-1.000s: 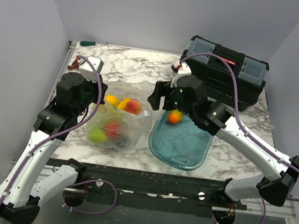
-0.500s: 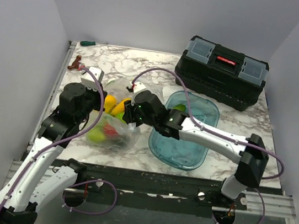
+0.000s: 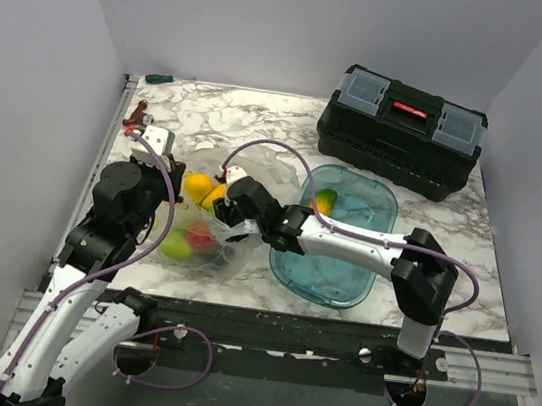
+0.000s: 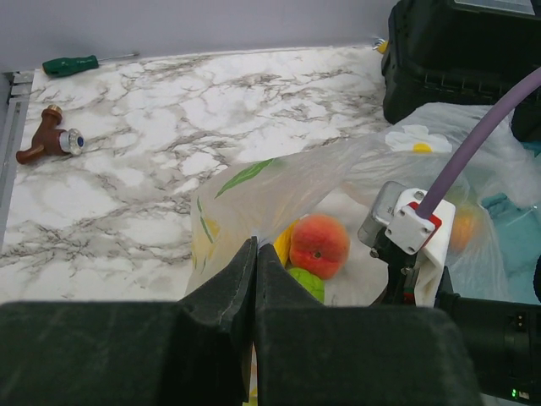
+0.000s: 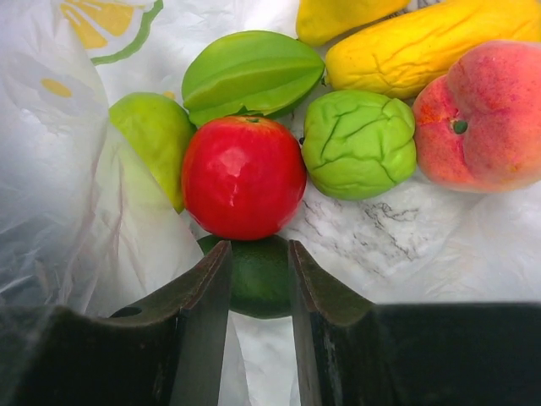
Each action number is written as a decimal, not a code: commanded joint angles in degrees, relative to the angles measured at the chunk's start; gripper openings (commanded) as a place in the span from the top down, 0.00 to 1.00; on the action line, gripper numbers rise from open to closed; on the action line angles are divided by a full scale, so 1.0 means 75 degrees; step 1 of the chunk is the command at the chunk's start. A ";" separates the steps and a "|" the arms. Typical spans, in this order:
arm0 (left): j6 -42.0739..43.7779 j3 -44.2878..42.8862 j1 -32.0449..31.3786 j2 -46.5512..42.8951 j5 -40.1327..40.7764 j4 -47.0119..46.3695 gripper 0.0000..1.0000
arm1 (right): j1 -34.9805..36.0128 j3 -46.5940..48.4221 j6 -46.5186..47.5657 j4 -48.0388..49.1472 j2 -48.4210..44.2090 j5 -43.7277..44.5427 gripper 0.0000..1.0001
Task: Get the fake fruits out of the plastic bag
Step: Take out the fake fruit from the plastic bag.
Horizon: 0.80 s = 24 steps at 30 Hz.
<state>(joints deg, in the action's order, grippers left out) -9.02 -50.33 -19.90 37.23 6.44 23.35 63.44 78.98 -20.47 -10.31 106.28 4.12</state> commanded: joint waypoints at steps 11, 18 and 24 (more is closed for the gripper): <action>-0.0005 0.0179 -0.0018 -0.0217 -0.0214 -0.0357 1.00 | -0.0111 0.0003 0.0138 0.1387 0.0412 0.0160 0.64; -0.0028 0.0137 -0.0018 -0.0021 -0.0512 -0.0325 1.00 | -0.0105 0.0538 0.0845 0.1386 0.1175 -0.0499 0.48; -0.0063 0.0137 -0.0013 0.0123 -0.0788 -0.0336 1.00 | -0.0110 0.0845 0.0948 0.1116 0.1615 -0.0485 0.24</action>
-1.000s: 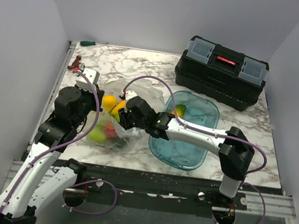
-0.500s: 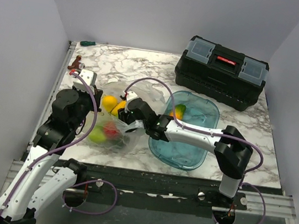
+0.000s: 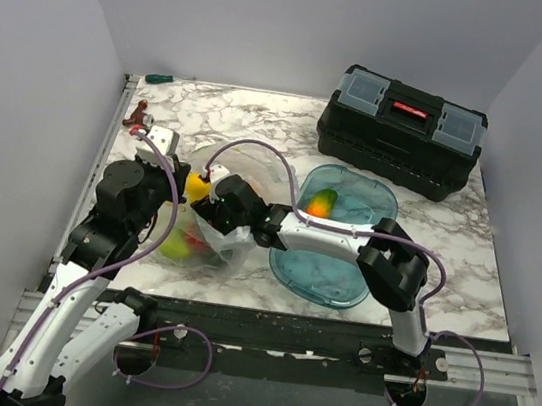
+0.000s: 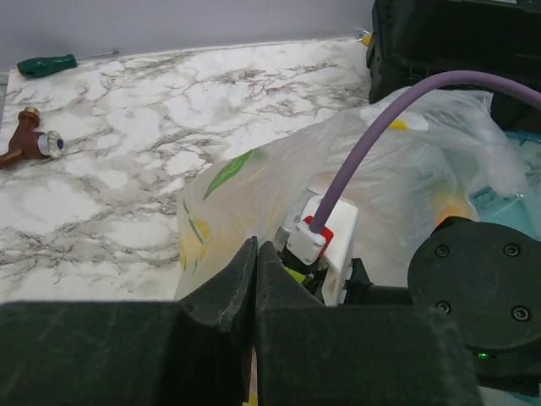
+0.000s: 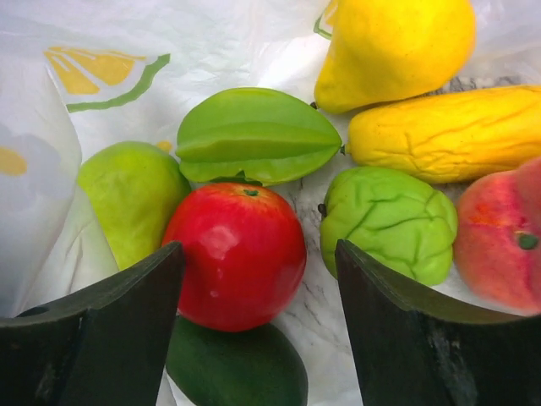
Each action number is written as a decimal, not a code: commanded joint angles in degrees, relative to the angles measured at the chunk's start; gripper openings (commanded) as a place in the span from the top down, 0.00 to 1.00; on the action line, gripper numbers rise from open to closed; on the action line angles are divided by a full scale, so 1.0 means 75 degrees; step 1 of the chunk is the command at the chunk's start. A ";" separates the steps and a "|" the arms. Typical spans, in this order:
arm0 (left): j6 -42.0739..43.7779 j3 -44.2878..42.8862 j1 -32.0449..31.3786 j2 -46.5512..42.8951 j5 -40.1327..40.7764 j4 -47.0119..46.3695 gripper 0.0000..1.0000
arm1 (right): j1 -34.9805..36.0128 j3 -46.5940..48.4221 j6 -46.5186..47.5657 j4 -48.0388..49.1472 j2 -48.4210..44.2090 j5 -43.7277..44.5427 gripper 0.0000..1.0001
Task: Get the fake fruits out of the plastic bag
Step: Take out the fake fruit from the plastic bag.
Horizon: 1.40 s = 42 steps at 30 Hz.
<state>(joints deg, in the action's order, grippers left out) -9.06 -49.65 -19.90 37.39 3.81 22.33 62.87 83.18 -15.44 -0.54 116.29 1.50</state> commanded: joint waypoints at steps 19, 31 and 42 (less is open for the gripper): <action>-0.0116 0.0044 -0.0018 0.0189 -0.0498 -0.0169 1.00 | 0.0070 0.0723 0.0035 -0.0780 0.0978 0.0125 0.23; -0.0140 0.0067 -0.0018 0.0294 -0.0500 -0.0216 1.00 | 0.0256 0.0366 0.0080 -0.1228 0.0769 0.0433 0.29; -0.0151 -0.0024 -0.0018 0.0375 -0.0394 -0.0069 1.00 | 0.0255 -0.0283 -0.0383 -0.0014 -0.0597 0.0536 0.81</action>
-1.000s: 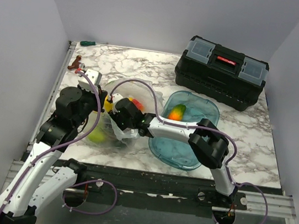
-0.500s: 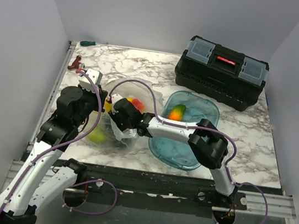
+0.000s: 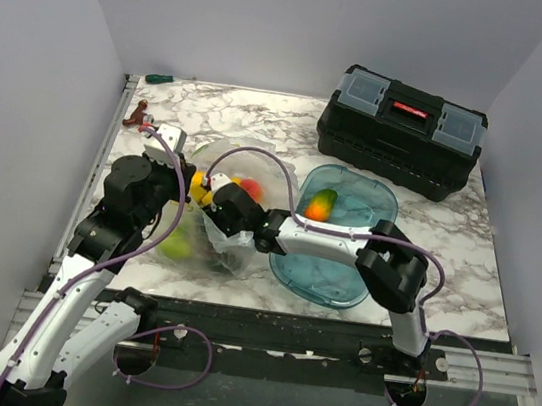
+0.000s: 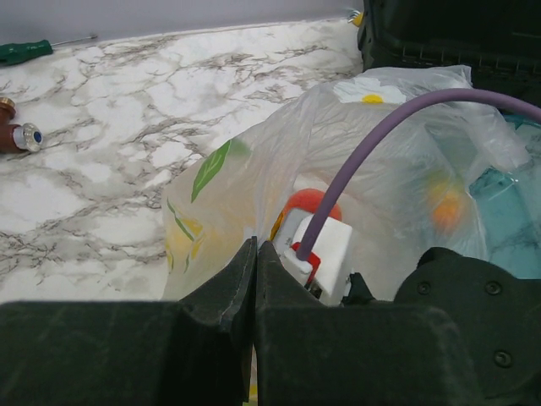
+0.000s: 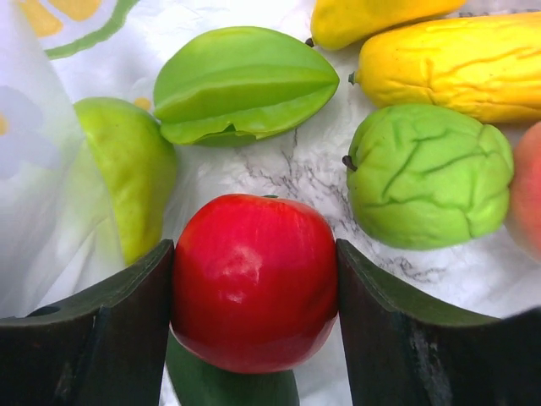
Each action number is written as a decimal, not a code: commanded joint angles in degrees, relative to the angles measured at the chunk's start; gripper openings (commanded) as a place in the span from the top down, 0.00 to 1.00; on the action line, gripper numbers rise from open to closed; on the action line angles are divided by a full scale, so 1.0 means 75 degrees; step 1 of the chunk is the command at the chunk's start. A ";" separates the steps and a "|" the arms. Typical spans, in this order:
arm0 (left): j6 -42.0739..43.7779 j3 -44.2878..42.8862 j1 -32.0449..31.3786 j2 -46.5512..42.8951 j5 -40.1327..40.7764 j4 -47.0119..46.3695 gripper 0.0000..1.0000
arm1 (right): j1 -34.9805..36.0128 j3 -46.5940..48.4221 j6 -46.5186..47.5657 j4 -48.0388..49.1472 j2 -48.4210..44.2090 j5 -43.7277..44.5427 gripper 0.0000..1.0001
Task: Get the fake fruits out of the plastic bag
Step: Take out the fake fruit from the plastic bag.
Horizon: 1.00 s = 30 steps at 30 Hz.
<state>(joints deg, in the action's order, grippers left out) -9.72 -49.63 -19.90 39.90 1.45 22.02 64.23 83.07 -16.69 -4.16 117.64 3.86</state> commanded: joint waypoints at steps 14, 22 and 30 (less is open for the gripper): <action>-0.0064 0.0024 -0.0013 -0.0084 -0.0165 -0.0069 1.00 | 0.0073 -0.0873 -0.0805 0.1207 -0.2293 0.1350 0.93; -0.0064 0.0036 -0.0015 -0.0121 -0.0189 -0.0067 1.00 | 0.0065 -0.1732 -0.1225 0.1468 -0.3895 0.2325 0.94; -0.0099 0.0043 -0.0018 -0.0098 -0.0191 -0.0065 1.00 | 0.0068 -0.2799 -0.1121 0.1087 -0.5873 0.3818 0.95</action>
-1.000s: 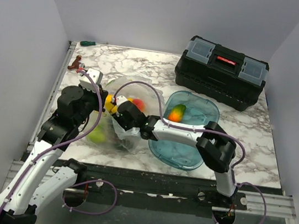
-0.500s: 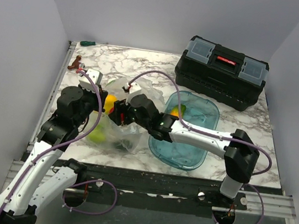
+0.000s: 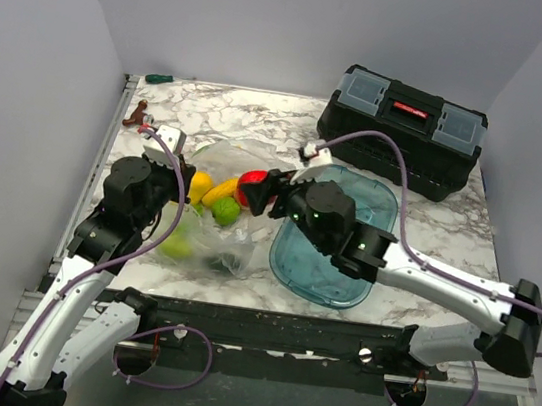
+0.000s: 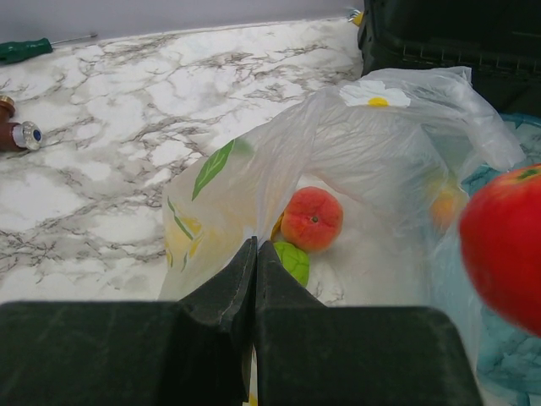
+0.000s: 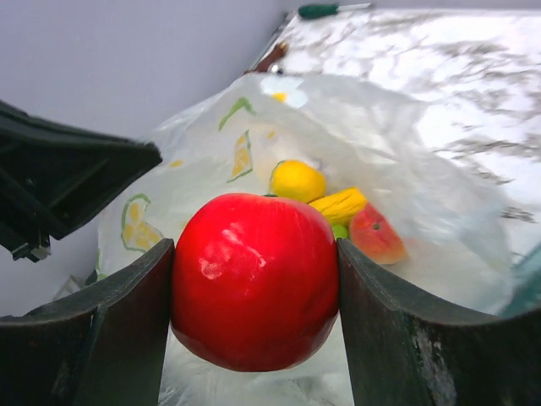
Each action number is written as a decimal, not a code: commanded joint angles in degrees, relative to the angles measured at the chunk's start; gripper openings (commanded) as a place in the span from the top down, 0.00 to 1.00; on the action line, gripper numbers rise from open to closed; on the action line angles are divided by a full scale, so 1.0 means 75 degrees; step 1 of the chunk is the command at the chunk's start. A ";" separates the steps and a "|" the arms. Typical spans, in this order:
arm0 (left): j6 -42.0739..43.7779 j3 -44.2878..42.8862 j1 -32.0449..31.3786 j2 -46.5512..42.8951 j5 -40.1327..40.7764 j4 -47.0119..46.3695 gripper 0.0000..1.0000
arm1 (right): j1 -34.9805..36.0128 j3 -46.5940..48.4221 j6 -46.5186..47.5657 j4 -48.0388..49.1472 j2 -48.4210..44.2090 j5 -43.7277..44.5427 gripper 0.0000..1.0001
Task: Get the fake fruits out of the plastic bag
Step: Take out the fake fruit from the plastic bag, then place the fake fruit in the bin.
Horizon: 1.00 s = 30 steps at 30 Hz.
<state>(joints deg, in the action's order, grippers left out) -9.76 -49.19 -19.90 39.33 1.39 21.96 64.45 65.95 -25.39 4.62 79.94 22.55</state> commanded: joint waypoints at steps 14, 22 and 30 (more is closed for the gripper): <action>-0.0003 -0.0030 -0.0018 0.0032 -0.0596 -0.0011 1.00 | -0.1883 -0.3219 -0.0609 -0.1867 -0.2846 0.3021 0.95; 0.0036 0.0042 -0.0018 0.0073 -0.0805 -0.0090 1.00 | -0.3570 -0.2959 -0.1027 -0.1471 -0.0801 0.2066 0.99; 0.0027 0.0084 -0.0018 0.0085 -0.0827 -0.0139 1.00 | -0.4036 -0.2297 -0.0789 -0.0881 0.0689 0.1699 0.99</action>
<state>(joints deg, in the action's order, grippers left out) -9.89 -49.04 -19.90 40.23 -2.96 21.93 35.35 45.84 -31.46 -6.26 82.32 36.99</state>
